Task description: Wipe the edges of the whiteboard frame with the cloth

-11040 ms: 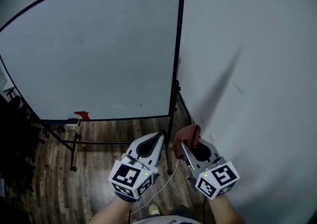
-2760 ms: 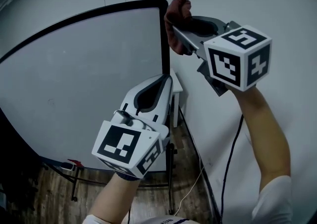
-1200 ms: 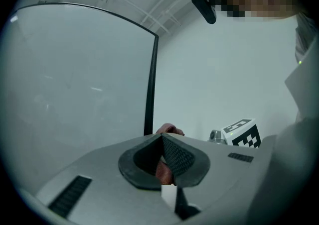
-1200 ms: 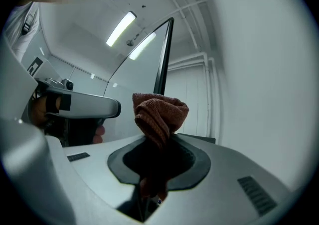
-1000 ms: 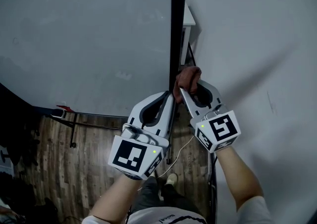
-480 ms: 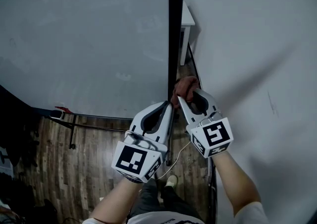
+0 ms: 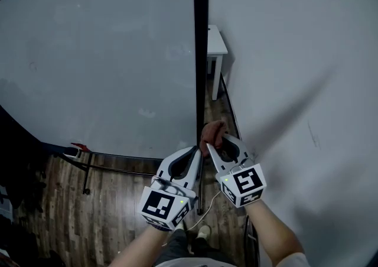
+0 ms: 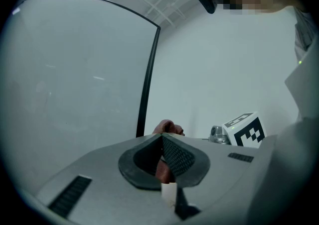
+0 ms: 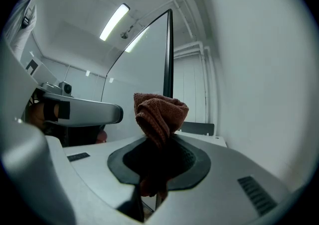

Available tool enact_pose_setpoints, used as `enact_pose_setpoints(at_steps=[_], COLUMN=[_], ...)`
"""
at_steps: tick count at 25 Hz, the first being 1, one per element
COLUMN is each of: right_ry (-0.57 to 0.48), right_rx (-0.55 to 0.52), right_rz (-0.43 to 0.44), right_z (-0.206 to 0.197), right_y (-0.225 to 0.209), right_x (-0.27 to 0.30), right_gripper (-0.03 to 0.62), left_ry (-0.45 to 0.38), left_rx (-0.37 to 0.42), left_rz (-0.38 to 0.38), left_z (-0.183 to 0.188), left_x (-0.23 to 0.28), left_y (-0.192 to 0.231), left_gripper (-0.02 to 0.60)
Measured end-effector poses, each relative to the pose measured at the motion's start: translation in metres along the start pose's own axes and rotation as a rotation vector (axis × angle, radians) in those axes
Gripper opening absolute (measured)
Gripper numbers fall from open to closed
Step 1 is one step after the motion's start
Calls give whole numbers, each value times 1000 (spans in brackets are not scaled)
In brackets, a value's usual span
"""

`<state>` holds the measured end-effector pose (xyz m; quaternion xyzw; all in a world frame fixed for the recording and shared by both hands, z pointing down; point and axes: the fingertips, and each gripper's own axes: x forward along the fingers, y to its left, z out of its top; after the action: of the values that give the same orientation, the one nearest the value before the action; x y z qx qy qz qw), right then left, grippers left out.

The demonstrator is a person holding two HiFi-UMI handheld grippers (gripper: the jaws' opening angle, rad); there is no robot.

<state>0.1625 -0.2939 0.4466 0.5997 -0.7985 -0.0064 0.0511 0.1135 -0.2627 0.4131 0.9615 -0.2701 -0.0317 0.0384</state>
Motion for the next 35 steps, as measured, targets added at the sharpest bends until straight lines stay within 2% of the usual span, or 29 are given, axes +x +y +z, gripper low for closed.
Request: enact_pose_setpoints(at_steps=[6, 15, 20, 28, 35], right_ry=[24, 38, 30, 38, 55], right_rx=[35, 65, 111, 152, 157], right_rz=[5, 58, 56, 52, 49], right_z=[5, 13, 8, 1, -5], right_y=[18, 64, 81, 83, 81], right_x=[-36, -91, -111, -119, -118], right_gripper=[75, 75, 75, 75, 75], left_ry=[28, 39, 43, 50, 52], left_rx=[-13, -39, -60, -56, -53], left_rz=[-19, -62, -52, -67, -39], left_z=[-1, 6, 5, 0, -2], left_x=[-27, -72, -92, -87, -85], left_y=[-20, -46, -52, -61, -56], left_gripper=[8, 8, 8, 8, 8])
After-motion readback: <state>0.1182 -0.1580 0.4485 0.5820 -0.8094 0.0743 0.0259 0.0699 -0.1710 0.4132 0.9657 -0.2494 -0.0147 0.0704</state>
